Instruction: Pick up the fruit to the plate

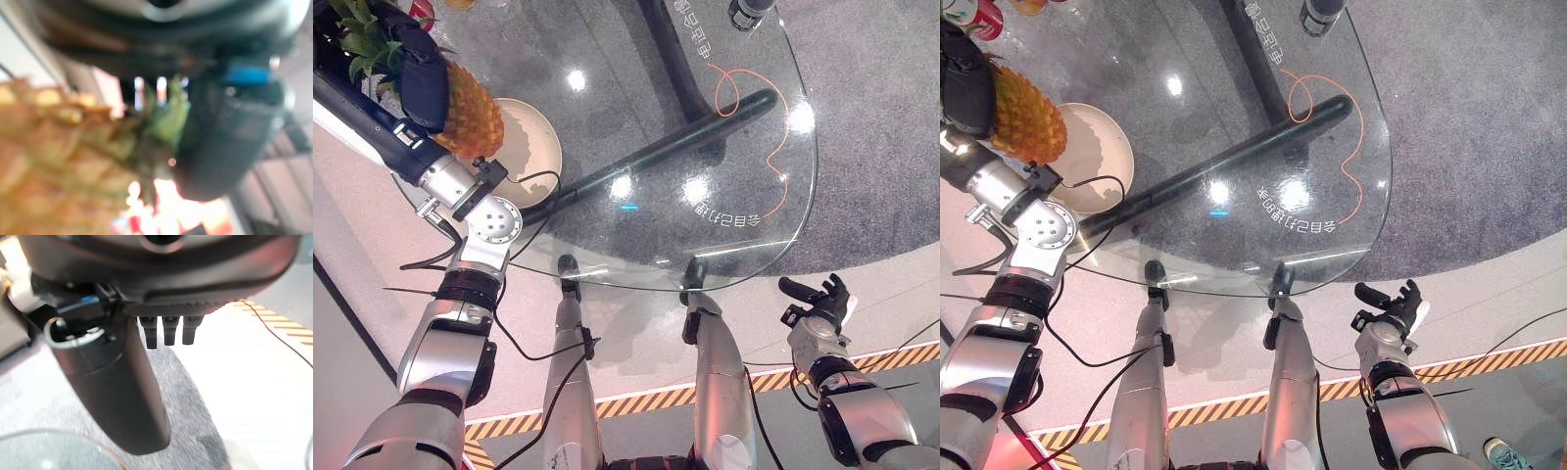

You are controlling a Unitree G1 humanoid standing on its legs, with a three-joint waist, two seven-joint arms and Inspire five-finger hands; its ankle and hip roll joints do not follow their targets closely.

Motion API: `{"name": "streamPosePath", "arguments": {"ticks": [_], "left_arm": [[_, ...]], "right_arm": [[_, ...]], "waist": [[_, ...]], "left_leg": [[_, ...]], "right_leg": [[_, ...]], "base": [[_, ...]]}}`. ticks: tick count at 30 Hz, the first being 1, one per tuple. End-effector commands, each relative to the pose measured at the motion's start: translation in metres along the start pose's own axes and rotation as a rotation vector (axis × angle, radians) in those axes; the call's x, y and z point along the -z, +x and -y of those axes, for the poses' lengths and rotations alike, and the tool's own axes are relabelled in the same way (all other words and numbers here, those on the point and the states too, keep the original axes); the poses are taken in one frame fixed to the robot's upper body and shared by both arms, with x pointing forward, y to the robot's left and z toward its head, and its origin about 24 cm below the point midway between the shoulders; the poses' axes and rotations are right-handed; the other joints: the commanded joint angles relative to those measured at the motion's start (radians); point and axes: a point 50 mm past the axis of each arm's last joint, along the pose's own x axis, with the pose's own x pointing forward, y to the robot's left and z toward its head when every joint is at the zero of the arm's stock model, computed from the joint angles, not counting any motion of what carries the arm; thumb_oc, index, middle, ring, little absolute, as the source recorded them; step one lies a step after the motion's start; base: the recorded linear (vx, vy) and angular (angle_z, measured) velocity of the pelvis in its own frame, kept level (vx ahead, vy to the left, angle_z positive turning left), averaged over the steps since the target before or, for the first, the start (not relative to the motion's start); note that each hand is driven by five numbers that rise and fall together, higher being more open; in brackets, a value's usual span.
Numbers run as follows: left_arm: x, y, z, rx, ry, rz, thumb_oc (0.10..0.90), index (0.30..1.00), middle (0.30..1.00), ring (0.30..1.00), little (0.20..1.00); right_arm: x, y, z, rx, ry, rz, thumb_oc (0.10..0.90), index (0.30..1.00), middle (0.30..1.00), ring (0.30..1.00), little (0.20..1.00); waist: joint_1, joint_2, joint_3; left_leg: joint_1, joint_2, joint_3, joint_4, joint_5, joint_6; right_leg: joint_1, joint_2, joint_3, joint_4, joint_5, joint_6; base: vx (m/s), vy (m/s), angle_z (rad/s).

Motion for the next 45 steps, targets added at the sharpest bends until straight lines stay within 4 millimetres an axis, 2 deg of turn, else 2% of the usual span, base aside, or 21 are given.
{"name": "streamPosePath", "arguments": {"ticks": [1,8,21,32,45], "left_arm": [[-0.04,0.056,0.011,-0.077,-0.182,0.18,0.1,0.3,0.3,0.3,0.2],[-0.034,0.049,0.014,-0.036,-0.193,0.141,0.1,0.3,0.3,0.3,0.2],[-0.032,0.048,0.021,-0.009,-0.192,0.124,0.1,0.3,0.3,0.3,0.2],[-0.03,0.047,0.024,0.016,-0.172,0.13,0.1,0.3,0.3,0.3,0.2],[-0.029,0.053,0.031,0.083,-0.168,0.104,0.1,0.3,0.3,0.3,0.2]], "right_arm": [[0.018,0.001,0.022,0.055,-0.022,-0.041,0.8,0.9,0.9,0.9,0.9],[0.016,0.0,0.015,0.033,-0.027,-0.033,0.8,0.9,0.9,0.9,0.9],[0.013,-0.002,0.007,0.009,-0.024,-0.021,0.8,0.9,0.9,0.9,0.9],[0.01,-0.003,0.001,0.001,-0.024,-0.014,0.8,0.9,0.9,0.9,0.9],[0.012,-0.005,-0.005,-0.021,-0.011,-0.016,0.8,0.9,0.9,0.9,0.9]], "waist": [[0.027,-0.068,-0.026],[0.025,-0.072,-0.026],[0.014,-0.088,-0.026],[0.009,-0.097,-0.026],[0.001,-0.12,-0.026]], "left_leg": [[-0.054,-0.015,-0.002,0.147,-0.114,0.043],[-0.044,-0.017,0.0,0.146,-0.125,0.044],[-0.052,-0.017,0.001,0.162,-0.137,0.047],[-0.051,-0.019,0.001,0.163,-0.146,0.049],[-0.059,-0.014,0.0,0.166,-0.155,0.051]], "right_leg": [[0.059,0.068,0.019,-0.082,0.073,-0.027],[0.068,0.072,0.023,-0.088,0.072,-0.023],[0.062,0.08,0.031,-0.089,0.078,-0.022],[0.064,0.084,0.037,-0.101,0.085,-0.019],[0.061,0.095,0.036,-0.108,0.088,-0.015]], "base": [[0.0,0.0,0.0],[0.0,0.0,0.0],[-0.01,0.002,0.0],[0.0,0.0,0.0],[0.0,-0.007,0.0]]}}
